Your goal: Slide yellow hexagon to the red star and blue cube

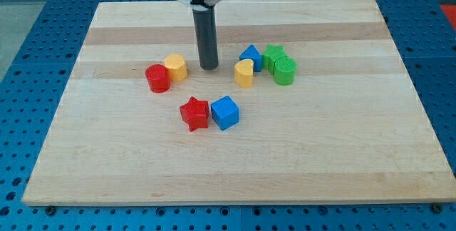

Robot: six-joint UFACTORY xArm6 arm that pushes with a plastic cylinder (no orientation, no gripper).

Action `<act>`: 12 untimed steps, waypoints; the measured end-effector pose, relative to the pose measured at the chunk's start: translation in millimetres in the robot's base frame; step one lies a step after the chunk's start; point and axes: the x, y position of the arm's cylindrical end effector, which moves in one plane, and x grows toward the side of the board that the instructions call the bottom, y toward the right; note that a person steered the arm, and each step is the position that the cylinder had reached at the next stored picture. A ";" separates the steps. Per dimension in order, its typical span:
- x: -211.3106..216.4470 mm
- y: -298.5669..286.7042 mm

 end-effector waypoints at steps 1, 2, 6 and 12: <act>-22.6 -17.3; -31.1 -39.5; -6.8 -79.4; 63.0 -42.1</act>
